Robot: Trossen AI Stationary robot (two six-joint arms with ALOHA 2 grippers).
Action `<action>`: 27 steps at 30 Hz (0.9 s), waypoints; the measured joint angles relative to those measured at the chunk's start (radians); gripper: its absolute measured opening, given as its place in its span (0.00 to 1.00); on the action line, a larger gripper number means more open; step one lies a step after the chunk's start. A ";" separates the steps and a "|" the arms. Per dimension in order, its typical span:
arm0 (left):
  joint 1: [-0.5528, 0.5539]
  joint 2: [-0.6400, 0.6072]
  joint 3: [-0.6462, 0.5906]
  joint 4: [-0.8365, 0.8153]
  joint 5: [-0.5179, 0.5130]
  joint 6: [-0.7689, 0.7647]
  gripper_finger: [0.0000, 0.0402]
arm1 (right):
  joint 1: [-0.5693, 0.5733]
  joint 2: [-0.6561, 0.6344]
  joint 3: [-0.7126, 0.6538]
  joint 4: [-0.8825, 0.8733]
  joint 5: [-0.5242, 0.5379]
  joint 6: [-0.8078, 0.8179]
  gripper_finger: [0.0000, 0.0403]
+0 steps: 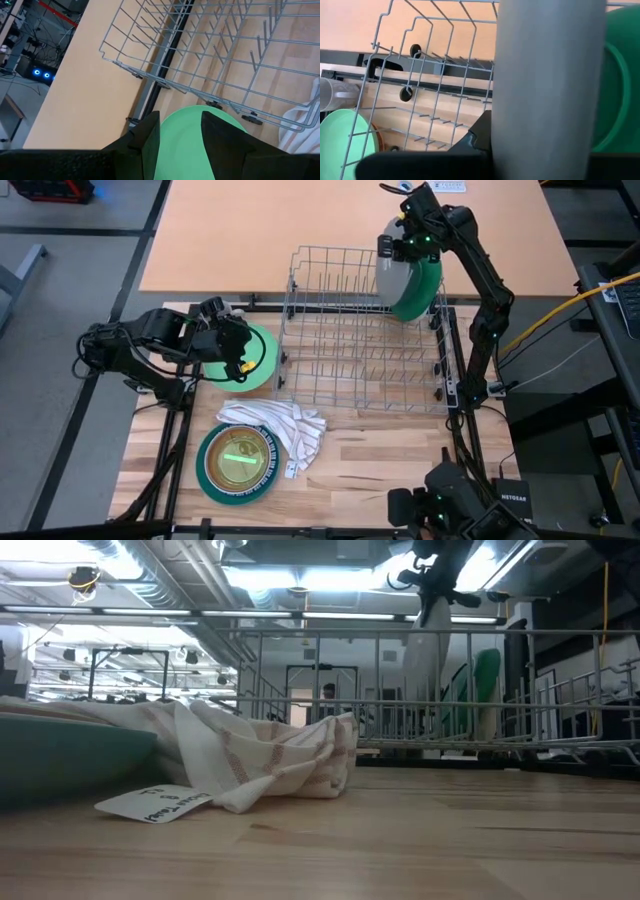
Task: Sort dishes
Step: Put the gray plate into the dish rack
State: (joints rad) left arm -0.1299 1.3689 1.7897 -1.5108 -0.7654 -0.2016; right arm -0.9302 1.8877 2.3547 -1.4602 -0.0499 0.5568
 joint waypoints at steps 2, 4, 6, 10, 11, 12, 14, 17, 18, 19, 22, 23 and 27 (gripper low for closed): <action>0.000 0.000 0.000 0.000 0.000 0.000 0.33 | 0.001 0.000 0.000 0.000 0.000 0.000 0.05; 0.000 0.000 0.000 0.000 0.000 0.000 0.33 | 0.001 0.000 0.000 0.000 0.006 -0.001 0.05; 0.000 0.000 0.000 0.000 0.000 0.000 0.33 | 0.001 0.000 0.000 -0.001 0.013 -0.003 0.05; 0.000 0.000 0.000 0.000 0.000 0.000 0.33 | 0.002 0.000 -0.003 -0.009 0.024 -0.003 0.05; 0.000 0.000 0.000 0.000 0.000 0.000 0.33 | 0.003 0.000 -0.009 -0.007 0.032 -0.002 0.05; 0.000 0.000 0.000 0.000 0.000 0.000 0.33 | 0.006 0.000 -0.016 -0.008 0.036 -0.001 0.05; 0.000 0.000 0.000 0.000 0.000 0.000 0.33 | 0.008 0.000 -0.039 -0.007 0.049 0.001 0.05; 0.000 0.000 0.000 0.000 0.000 0.002 0.33 | 0.010 0.001 -0.081 0.005 0.039 0.000 0.05; 0.000 0.000 0.000 0.000 0.000 0.002 0.33 | 0.009 0.001 -0.097 0.012 0.033 0.000 0.05; 0.000 0.000 0.000 0.000 0.000 0.001 0.33 | 0.008 0.001 -0.111 0.019 0.031 0.000 0.05; 0.000 0.000 0.000 0.000 0.000 0.000 0.33 | 0.008 0.002 -0.159 0.030 0.030 0.001 0.05; 0.000 0.000 0.000 0.000 0.000 0.000 0.33 | 0.009 0.002 -0.176 0.034 0.030 0.000 0.05; 0.000 0.000 0.000 0.000 0.000 0.000 0.33 | 0.009 0.002 -0.245 0.045 0.016 -0.011 0.05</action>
State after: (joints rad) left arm -0.1303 1.3689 1.7897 -1.5105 -0.7654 -0.2012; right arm -0.9215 1.8893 2.1095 -1.4154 -0.0338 0.5458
